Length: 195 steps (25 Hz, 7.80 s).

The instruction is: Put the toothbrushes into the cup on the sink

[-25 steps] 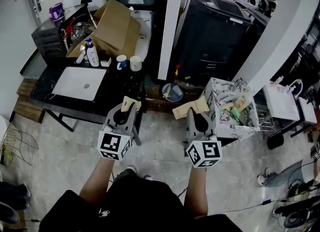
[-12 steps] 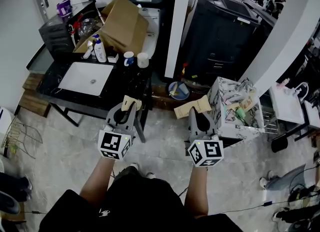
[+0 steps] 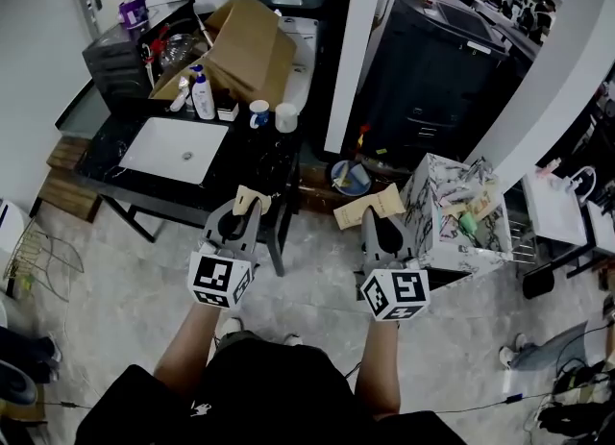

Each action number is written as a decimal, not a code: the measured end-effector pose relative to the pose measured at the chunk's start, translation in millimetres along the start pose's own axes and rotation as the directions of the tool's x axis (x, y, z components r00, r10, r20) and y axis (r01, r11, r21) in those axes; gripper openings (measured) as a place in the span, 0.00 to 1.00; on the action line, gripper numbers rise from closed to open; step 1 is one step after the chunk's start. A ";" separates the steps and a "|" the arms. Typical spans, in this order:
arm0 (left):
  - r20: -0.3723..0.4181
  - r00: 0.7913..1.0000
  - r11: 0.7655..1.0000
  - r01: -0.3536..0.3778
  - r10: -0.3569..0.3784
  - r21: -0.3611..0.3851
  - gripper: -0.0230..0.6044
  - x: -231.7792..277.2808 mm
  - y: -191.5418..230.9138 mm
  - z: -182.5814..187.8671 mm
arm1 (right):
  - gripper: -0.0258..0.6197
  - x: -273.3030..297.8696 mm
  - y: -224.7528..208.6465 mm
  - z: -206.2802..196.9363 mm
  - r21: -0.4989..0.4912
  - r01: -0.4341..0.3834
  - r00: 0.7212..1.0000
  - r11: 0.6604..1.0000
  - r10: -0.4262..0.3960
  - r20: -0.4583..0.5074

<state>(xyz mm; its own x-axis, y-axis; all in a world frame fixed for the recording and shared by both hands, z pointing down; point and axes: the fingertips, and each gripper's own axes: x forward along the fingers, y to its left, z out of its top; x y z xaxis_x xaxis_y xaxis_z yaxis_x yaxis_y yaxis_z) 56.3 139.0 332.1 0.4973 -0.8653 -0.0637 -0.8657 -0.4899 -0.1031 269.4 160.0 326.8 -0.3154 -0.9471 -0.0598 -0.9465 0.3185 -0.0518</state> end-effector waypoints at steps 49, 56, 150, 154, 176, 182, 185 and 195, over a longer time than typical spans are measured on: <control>0.052 0.991 0.987 0.129 -0.125 -0.095 0.08 -2.1 225.4 -22.7 | 0.08 137.4 173.9 11.2 -0.107 0.119 0.992 0.987 -0.121 -0.015; 0.050 0.991 0.986 0.132 -0.128 -0.103 0.08 -14.9 255.2 -30.4 | 0.08 151.0 201.7 4.6 -0.108 0.127 0.991 0.986 -0.130 -0.021; -0.075 0.995 0.994 0.058 -0.065 -0.091 0.08 286.2 300.0 -89.3 | 0.08 423.6 17.7 -92.6 0.089 -0.001 0.992 0.996 0.012 -0.123; -0.080 0.993 0.991 0.078 -0.086 -0.106 0.08 299.1 301.4 -95.7 | 0.08 428.4 8.7 -97.7 0.089 0.031 0.991 0.996 -0.019 -0.133; -0.093 0.977 0.966 0.169 -0.190 -0.194 0.08 382.2 308.1 -134.6 | 0.08 461.6 0.1 -136.7 0.141 0.125 0.973 0.982 -0.093 -0.211; -0.114 0.972 0.960 0.177 -0.204 -0.215 0.08 391.4 305.2 -151.9 | 0.08 466.7 0.2 -145.2 0.156 0.132 0.969 0.979 -0.094 -0.227; -0.124 0.970 0.957 0.177 -0.210 -0.230 0.08 394.8 304.3 -161.0 | 0.08 467.7 1.4 -150.0 0.157 0.133 0.967 0.979 -0.093 -0.237; -0.151 0.961 0.945 0.187 -0.233 -0.268 0.08 402.3 300.0 -181.3 | 0.08 466.6 -4.0 -162.3 0.163 0.159 0.959 0.974 -0.113 -0.260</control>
<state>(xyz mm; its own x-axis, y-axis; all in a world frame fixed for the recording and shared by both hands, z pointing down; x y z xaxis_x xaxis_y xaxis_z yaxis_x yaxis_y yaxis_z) -13.9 -375.3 455.5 0.6704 -0.7334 0.1131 -0.7409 -0.6532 0.1563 114.9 -289.6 460.9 -0.2134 -0.9547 0.2075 -0.9607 0.1665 -0.2222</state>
